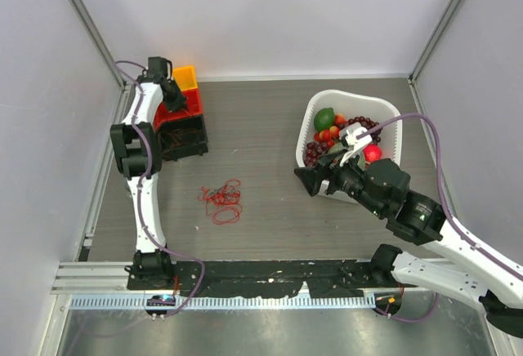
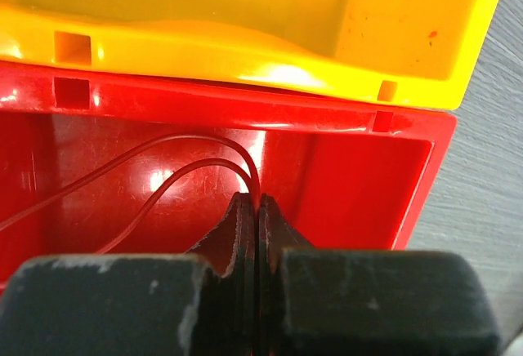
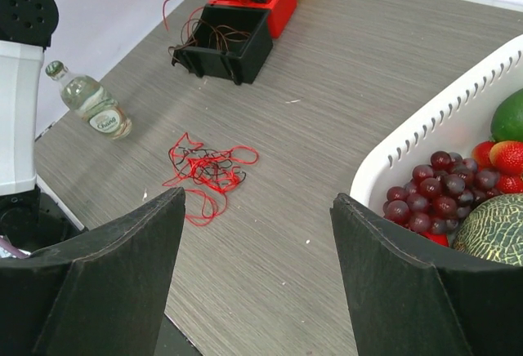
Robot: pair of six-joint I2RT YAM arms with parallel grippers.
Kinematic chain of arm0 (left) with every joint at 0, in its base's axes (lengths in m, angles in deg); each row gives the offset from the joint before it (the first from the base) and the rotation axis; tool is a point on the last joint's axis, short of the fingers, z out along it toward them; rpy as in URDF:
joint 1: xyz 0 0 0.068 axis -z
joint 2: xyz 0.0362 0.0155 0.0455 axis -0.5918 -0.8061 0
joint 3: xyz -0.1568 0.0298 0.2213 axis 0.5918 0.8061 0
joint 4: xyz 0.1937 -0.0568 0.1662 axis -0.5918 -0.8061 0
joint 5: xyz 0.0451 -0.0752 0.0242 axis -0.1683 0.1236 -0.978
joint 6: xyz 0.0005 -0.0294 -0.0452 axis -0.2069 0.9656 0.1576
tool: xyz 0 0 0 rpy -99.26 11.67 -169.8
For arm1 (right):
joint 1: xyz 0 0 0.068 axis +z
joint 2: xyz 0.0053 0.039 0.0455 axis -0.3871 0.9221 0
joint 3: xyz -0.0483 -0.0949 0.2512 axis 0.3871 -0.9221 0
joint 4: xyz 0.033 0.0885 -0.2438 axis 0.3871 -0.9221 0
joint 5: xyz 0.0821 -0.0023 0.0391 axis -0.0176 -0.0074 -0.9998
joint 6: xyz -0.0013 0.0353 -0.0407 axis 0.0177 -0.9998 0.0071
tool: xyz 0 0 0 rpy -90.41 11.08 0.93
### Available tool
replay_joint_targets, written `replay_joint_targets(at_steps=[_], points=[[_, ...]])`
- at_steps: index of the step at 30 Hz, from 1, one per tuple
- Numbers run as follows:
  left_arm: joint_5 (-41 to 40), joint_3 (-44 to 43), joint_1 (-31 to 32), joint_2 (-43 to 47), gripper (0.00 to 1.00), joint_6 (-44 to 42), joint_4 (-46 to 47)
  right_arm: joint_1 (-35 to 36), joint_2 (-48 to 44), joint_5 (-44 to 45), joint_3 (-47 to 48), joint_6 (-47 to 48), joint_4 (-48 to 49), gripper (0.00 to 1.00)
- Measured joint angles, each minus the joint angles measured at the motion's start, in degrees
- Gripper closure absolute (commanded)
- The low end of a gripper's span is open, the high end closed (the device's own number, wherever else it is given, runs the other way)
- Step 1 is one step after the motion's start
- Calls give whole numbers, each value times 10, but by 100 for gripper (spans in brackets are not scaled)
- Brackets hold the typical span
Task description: Untangle the cables
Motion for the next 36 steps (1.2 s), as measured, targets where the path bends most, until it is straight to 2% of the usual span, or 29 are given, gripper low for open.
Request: replay_joint_targets(at_steps=[5, 8, 12, 15, 16, 18, 20, 22, 26, 31, 34, 36], points=[[-65, 0, 16, 0, 99, 20, 4, 0, 15, -4, -3, -2, 4, 23], [-84, -1, 20, 0, 83, 19, 5, 0, 17, -6, -6, -3, 9, 23], [-96, -28, 19, -10, 57, 2, -6, 0, 21, -10, -6, -5, 14, 23], [-97, -34, 18, -5, 46, -6, -14, 0, 23, -12, -6, -7, 16, 23], [-96, -30, 18, 1, 43, -7, -14, 0, 23, -12, -6, -9, 18, 23], [-95, 8, 18, 29, 31, -10, -9, 0, 24, -15, -6, -13, 18, 23], [-91, 47, 17, 66, 12, -13, -13, 0, 23, -19, -7, -18, 21, 23], [-84, 72, 14, 104, 4, -16, -15, 0, 22, -23, -10, -22, 25, 23], [-79, 140, -6, 198, 3, -14, -2, 0, 15, -29, -17, -27, 26, 23], [-69, 230, -62, 294, 12, 8, 30, 0, 4, -33, -23, -28, 29, 23], [-42, 305, -110, 328, 8, 70, 79, 0, 5, -35, -25, -28, 30, 23], [-13, 372, -147, 340, 3, 141, 129, 0, 5, -37, -27, -28, 30, 23]])
